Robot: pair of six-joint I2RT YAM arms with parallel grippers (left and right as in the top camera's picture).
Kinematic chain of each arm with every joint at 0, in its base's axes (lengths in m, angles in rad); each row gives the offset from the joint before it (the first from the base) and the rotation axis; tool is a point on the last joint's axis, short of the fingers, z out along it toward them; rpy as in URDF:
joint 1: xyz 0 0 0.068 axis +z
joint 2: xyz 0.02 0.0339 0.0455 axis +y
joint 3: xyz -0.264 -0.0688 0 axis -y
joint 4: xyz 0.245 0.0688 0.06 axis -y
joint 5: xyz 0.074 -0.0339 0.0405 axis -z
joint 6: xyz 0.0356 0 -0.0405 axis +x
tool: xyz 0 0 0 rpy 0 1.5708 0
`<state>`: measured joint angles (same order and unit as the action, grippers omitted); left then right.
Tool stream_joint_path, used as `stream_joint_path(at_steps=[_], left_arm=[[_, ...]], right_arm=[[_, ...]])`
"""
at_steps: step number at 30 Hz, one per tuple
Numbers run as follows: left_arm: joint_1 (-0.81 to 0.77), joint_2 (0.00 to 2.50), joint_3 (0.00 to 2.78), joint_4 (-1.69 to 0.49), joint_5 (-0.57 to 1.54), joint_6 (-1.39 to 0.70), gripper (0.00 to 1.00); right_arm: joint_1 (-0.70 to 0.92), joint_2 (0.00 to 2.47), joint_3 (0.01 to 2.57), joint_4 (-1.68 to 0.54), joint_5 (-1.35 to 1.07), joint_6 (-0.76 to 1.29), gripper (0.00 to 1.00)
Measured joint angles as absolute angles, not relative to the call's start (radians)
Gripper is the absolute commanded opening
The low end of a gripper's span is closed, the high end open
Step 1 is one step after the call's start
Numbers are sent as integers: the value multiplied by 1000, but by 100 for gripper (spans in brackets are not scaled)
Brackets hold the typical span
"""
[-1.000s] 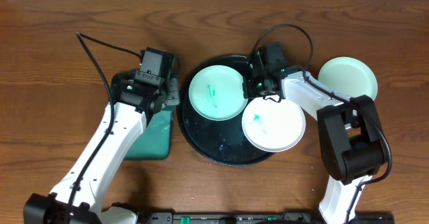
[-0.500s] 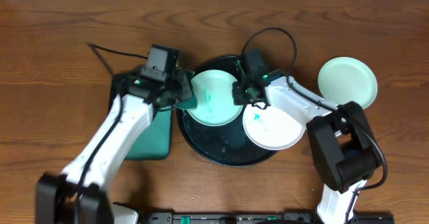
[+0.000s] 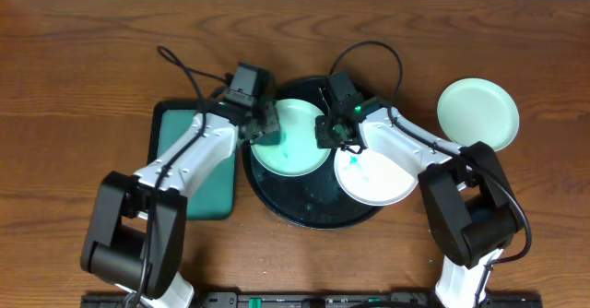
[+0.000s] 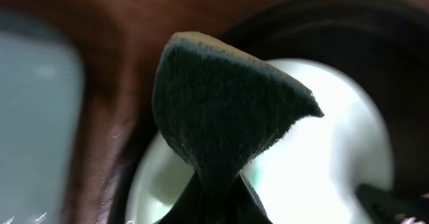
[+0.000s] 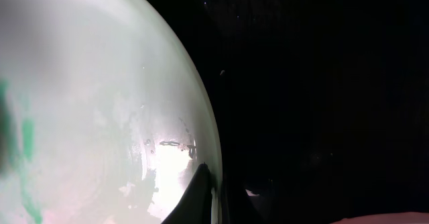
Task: Clean dirty plates on tray and stack at the side
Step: 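Scrub the mint-green plate with the sponge while the right gripper holds it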
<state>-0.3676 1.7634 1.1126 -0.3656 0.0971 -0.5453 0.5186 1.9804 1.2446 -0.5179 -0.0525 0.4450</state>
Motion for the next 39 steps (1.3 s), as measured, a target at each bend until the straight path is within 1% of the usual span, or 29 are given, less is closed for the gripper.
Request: stream_joint_path(at_steps=[4, 9, 14, 17, 20, 26, 29, 31, 34, 39], left_arm=[[-444, 1764, 1113, -329, 37, -543, 7], [-540, 1797, 1113, -358, -72, -574, 7], [-538, 1837, 1118, -458, -115, -669, 7], [-521, 1837, 1126, -501, -67, -701, 7], [-501, 1839, 1127, -505, 41, -701, 7], [-494, 1853, 1124, -428, 336, -699, 7], [-499, 1860, 1124, -393, 416, -699, 7], [-500, 1861, 1124, -365, 444, -700, 7], [-499, 1862, 1123, -331, 434, -711, 7], [-472, 1878, 1123, -266, 310, -726, 7]], right_arm=[[519, 1980, 1245, -518, -53, 445, 1], [520, 1980, 1245, -519, -52, 445, 1], [522, 1979, 1245, -519, -51, 444, 1], [524, 1979, 1245, -518, -52, 444, 1], [531, 1979, 1245, -516, -49, 442, 1], [533, 1979, 1245, -519, -48, 440, 1], [535, 1979, 1245, -521, -47, 440, 1], [538, 1979, 1245, -521, -44, 440, 1], [538, 1979, 1245, -523, -44, 440, 1], [539, 1979, 1245, -526, -44, 440, 1]])
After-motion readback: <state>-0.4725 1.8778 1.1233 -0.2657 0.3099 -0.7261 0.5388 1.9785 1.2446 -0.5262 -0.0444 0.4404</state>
